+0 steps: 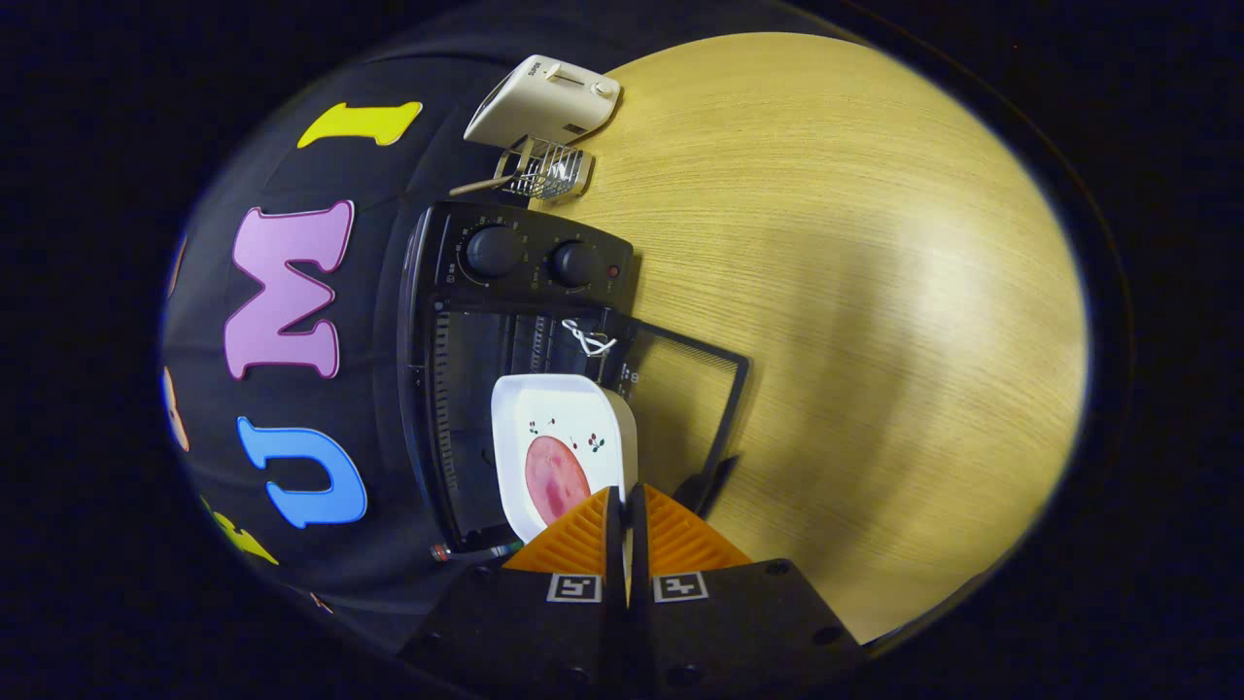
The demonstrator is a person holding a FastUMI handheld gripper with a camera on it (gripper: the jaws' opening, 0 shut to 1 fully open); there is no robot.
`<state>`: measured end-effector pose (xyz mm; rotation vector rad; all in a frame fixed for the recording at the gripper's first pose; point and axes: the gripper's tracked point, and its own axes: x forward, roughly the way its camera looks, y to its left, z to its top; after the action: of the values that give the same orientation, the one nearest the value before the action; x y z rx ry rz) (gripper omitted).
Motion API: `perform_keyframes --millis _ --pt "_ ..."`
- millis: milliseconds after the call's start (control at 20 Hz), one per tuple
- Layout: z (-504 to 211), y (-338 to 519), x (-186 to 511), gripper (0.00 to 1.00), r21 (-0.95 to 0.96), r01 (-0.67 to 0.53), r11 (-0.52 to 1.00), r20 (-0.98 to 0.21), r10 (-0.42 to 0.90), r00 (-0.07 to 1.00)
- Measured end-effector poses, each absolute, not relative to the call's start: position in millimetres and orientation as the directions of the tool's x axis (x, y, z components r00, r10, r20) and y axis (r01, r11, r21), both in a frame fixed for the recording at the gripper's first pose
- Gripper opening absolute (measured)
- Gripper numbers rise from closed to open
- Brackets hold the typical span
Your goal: Open the toaster oven, put the food inside, and close the toaster oven door.
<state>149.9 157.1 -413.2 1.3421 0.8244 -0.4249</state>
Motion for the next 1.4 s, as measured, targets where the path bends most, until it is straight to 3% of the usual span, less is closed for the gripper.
perform_keyframes --millis 600,850,900,950,1050,1100,1250,1300,1400 --pt "-447 180 248 0.05 0.718 0.695 0.038 -0.695 0.006 0.719" --pt "-445 189 264 0.07 0.768 0.641 0.005 -0.64 0.057 0.766" --pt "-445 188 266 0.13 0.777 0.63 0.002 -0.628 0.069 0.775" --pt "-442 189 263 0.13 0.781 0.624 0.009 -0.623 0.073 0.779" --pt "-434 190 259 0.29 0.796 0.605 0.036 -0.605 0.081 0.792" --pt "-432 191 256 0.43 0.798 0.6 0.054 -0.602 0.089 0.793" --pt "-419 195 249 0.65 0.82 0.567 0.075 -0.572 0.131 0.81" --pt "-420 192 244 0.83 0.813 0.573 0.098 -0.582 0.139 0.801" --pt "-413 192 232 0.98 0.815 0.559 0.154 -0.579 0.151 0.801"
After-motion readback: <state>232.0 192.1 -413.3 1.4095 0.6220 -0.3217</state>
